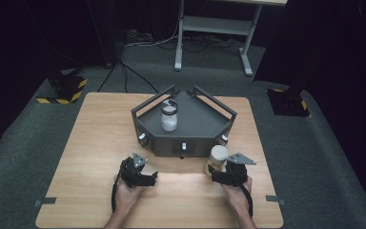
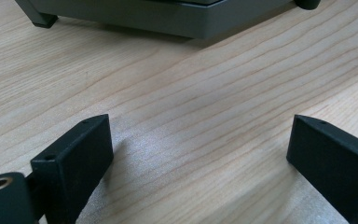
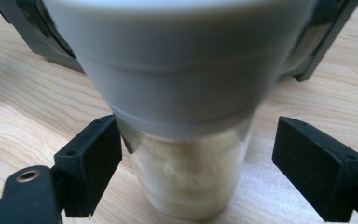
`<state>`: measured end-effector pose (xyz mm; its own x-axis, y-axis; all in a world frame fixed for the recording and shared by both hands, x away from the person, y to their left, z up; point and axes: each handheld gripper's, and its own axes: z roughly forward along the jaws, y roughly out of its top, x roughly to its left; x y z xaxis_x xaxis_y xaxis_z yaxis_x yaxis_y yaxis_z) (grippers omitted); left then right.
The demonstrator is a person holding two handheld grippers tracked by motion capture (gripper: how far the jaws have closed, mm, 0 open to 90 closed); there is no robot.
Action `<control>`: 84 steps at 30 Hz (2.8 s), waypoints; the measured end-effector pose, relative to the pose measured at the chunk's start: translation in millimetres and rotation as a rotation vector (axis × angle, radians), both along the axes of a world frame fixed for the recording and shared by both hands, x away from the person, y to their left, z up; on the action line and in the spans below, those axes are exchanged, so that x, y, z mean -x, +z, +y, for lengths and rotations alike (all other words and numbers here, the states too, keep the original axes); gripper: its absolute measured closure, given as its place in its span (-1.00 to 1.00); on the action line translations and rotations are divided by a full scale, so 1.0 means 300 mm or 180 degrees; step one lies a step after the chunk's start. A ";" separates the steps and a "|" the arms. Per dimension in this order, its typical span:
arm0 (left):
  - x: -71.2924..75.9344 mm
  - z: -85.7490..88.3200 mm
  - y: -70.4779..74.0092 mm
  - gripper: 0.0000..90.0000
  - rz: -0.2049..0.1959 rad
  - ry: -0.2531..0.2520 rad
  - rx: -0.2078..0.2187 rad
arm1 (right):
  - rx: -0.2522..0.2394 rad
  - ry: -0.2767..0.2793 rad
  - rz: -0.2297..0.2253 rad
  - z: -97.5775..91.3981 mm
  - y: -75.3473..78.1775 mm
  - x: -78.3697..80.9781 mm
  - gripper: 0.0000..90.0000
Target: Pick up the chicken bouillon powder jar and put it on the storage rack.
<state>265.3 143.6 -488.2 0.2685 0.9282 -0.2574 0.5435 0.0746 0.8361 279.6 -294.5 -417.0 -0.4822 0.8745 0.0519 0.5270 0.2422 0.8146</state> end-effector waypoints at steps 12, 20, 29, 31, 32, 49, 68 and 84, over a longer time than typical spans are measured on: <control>0.000 0.000 0.000 -0.84 -0.0003 0.0006 0.0002 | -0.0062 0.0037 -0.0082 0.018 0.015 -0.016 -0.55; 0.000 0.000 0.000 -0.84 -0.0003 0.0003 -0.0010 | -0.0102 0.0030 -0.0083 0.026 0.015 -0.029 -0.41; 0.001 -0.001 0.000 -0.84 -0.0004 0.0008 0.0001 | -0.0096 0.0006 -0.0156 0.022 0.006 -0.016 -0.27; 0.000 0.000 0.001 -0.84 -0.0003 0.0001 -0.0012 | -0.0096 -0.0001 -0.0184 0.022 0.000 -0.011 -0.27; 0.000 0.000 0.000 -0.84 -0.0005 0.0003 -0.0009 | -0.0099 0.0004 -0.0184 0.021 0.000 -0.012 -0.27; 0.001 0.000 0.000 -0.83 -0.0006 0.0005 -0.0009 | -0.0060 0.0116 -0.0183 0.006 0.008 -0.024 -0.25; 0.001 -0.002 -0.001 -0.83 -0.0005 0.0020 0.0010 | -0.0079 0.0112 -0.0137 -0.033 0.019 -0.013 -0.25; 0.001 -0.002 -0.001 -0.83 -0.0005 0.0021 0.0011 | -0.0036 0.0229 -0.0158 -0.062 0.069 -0.002 -0.25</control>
